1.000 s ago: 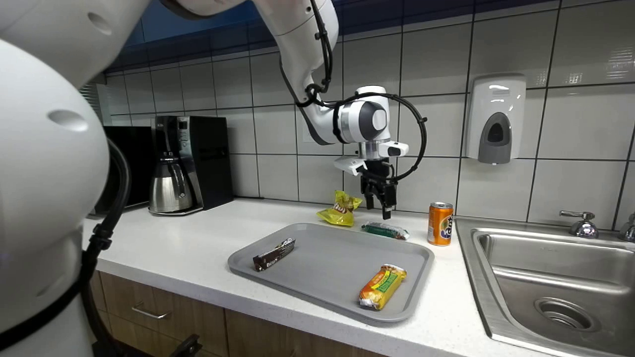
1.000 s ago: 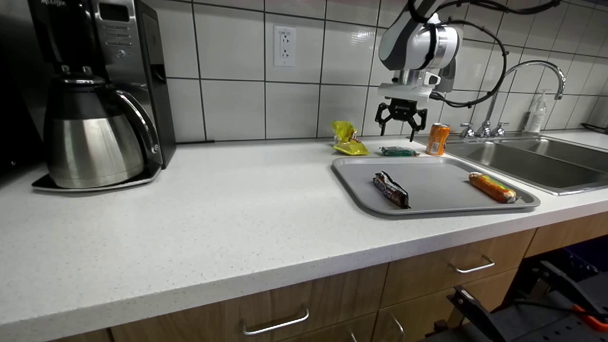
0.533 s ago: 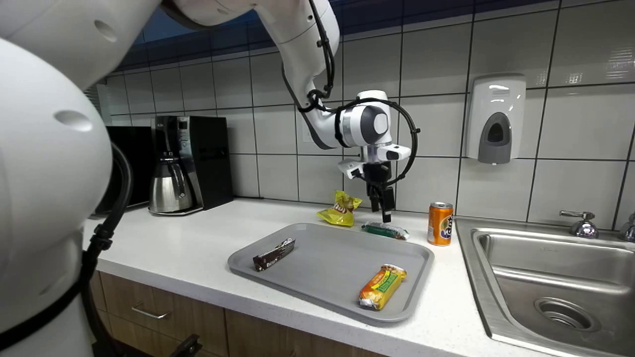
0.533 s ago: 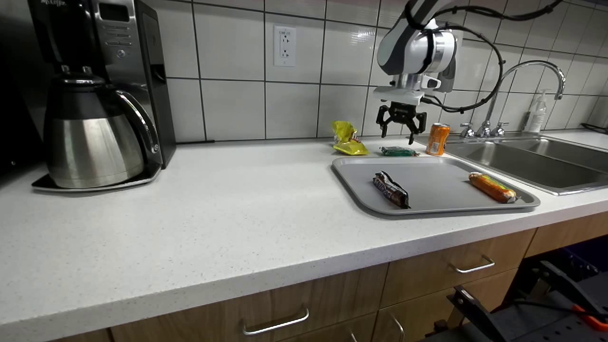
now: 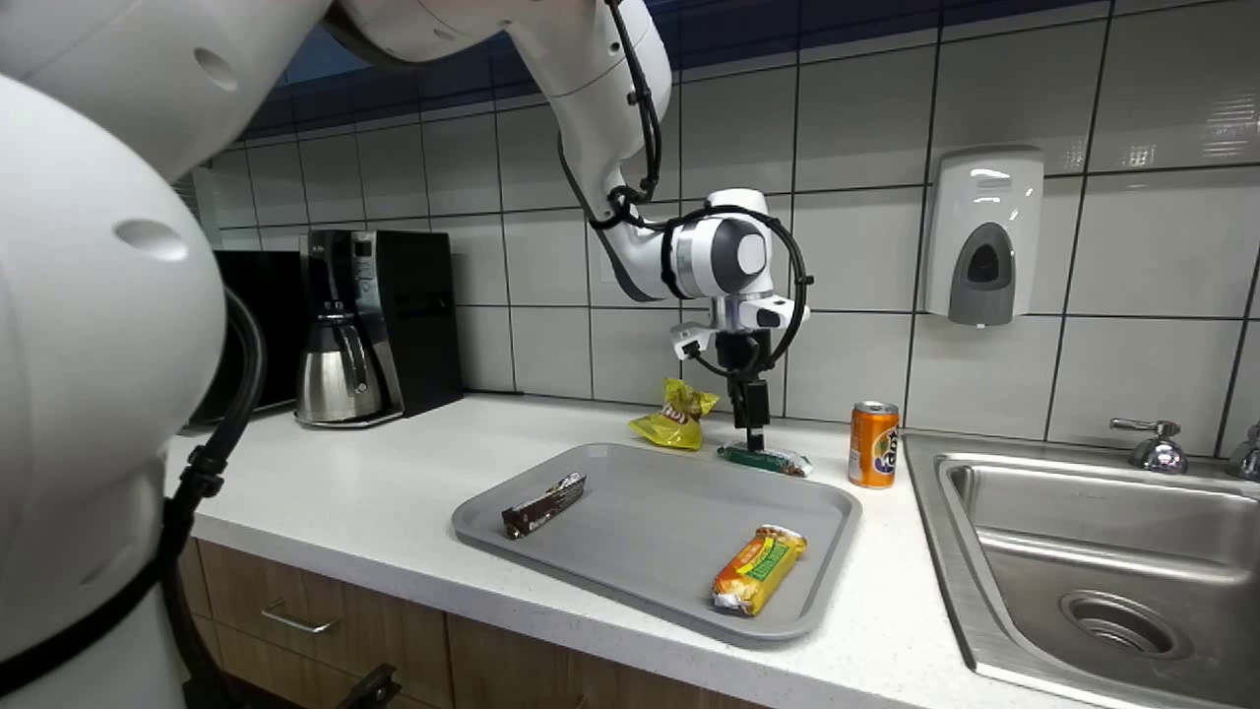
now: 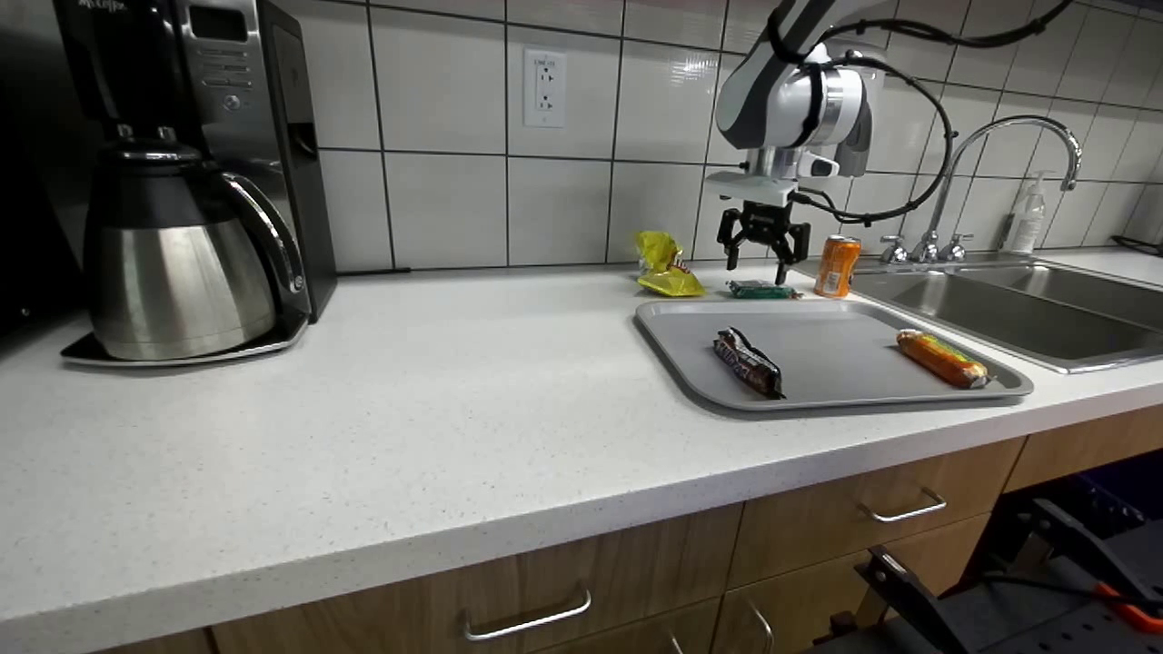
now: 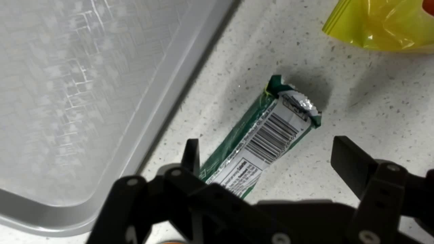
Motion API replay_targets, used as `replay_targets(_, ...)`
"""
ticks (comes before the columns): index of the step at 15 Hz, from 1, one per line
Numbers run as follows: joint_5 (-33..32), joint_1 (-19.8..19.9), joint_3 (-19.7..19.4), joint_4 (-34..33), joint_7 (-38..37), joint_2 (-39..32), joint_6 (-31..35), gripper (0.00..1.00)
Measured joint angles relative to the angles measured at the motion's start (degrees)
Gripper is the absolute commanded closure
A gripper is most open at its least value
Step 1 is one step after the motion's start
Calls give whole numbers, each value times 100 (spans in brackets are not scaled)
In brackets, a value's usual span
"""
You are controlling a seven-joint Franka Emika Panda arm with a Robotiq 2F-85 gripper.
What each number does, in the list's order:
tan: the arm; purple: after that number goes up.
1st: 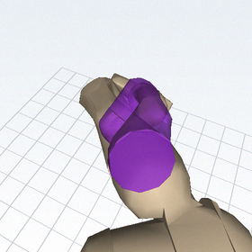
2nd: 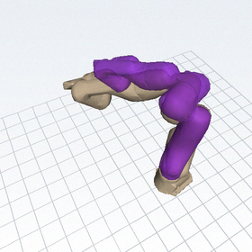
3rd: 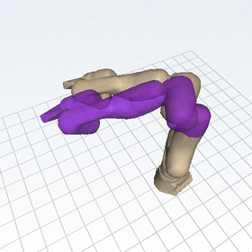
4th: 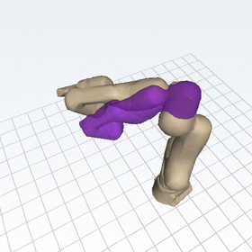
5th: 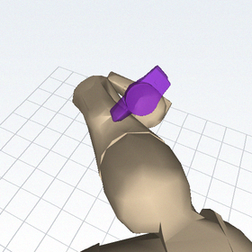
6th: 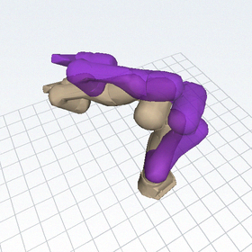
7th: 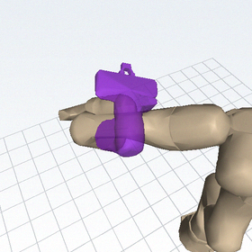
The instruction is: Pick up the orange rectangular object and put it on the gray tray, pick up the brown snickers chocolate bar and put it on the gray tray, pick up the green rectangular object and put it on the gray tray
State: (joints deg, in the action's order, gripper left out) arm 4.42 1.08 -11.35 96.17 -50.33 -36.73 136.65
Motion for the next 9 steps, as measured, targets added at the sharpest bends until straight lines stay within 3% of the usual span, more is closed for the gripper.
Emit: replay_targets(9,45,0,11,-36,-8,-4,-42,0)
